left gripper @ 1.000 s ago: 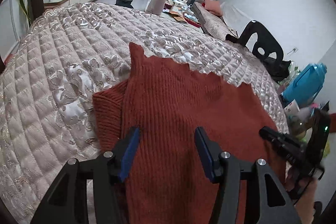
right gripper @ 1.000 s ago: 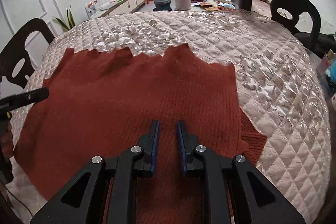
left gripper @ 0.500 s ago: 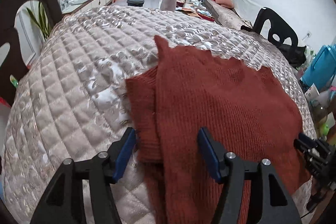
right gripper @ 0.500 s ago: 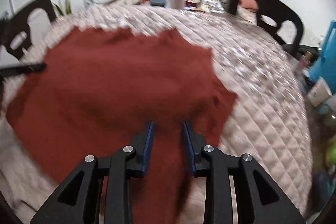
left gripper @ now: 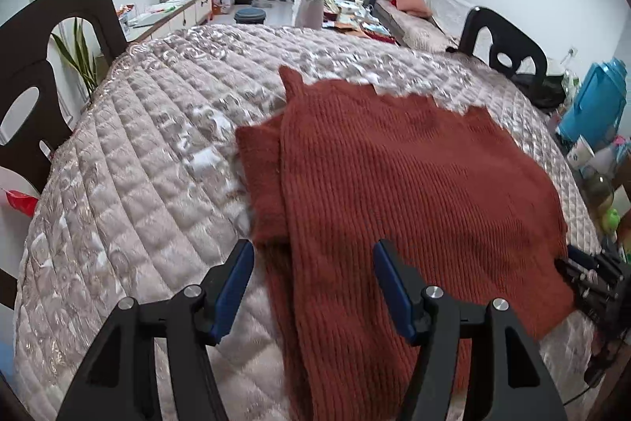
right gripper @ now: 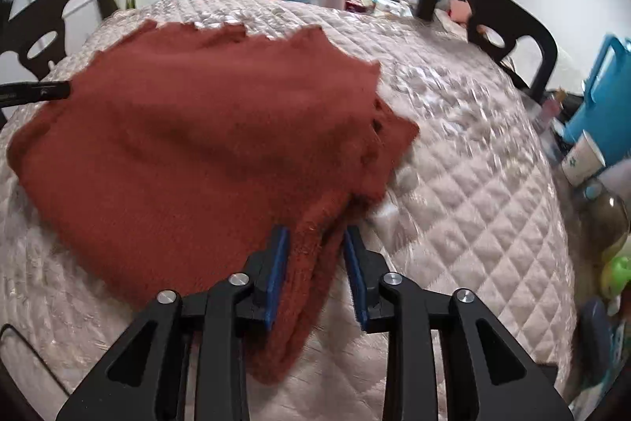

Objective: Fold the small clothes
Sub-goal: 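Open both grippers and release the hem onto the dress, then move both tools to the folded edge of the dress, then close both grippers on the folded dress edge, then lift the folded edge with both grippers and fold it over the dress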

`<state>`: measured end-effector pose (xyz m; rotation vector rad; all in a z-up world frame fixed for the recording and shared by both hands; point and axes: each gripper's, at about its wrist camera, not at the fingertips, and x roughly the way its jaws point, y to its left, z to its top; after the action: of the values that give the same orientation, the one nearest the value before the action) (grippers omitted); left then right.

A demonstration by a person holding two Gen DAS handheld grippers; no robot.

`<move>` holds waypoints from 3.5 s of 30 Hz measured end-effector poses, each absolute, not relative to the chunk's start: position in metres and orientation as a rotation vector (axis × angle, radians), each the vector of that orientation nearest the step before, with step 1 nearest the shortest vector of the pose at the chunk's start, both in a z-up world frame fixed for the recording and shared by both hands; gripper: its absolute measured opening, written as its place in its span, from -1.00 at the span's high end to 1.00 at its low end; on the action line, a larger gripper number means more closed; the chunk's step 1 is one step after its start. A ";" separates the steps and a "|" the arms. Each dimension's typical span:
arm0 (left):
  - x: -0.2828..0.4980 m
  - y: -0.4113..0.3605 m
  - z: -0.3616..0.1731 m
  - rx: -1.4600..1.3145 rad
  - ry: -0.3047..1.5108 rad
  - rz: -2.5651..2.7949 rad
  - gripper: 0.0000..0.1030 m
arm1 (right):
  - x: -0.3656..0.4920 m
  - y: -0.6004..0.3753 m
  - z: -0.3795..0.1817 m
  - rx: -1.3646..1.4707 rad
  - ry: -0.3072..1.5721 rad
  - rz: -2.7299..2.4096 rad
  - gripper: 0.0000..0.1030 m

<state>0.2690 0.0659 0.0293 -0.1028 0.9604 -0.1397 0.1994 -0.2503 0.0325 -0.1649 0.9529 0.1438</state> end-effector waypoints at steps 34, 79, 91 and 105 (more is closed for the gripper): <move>0.253 0.170 0.040 -0.297 0.985 -0.187 -0.57 | 0.167 -0.018 0.040 -0.350 0.854 0.763 -0.20; 0.387 0.096 0.010 -0.532 1.168 -0.372 0.52 | 0.168 -0.049 0.052 -0.188 0.729 0.642 0.78; 0.380 0.082 0.052 -0.534 1.090 -0.376 0.67 | 0.167 -0.080 0.070 -0.079 0.693 0.639 0.81; 0.377 0.002 0.098 -0.453 1.039 -0.472 0.67 | 0.154 -0.146 0.094 0.048 0.641 0.554 0.82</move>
<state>0.3774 0.0015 0.0980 -0.4532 1.0386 -0.4719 0.1543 -0.1464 0.0940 0.0485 0.6415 0.5536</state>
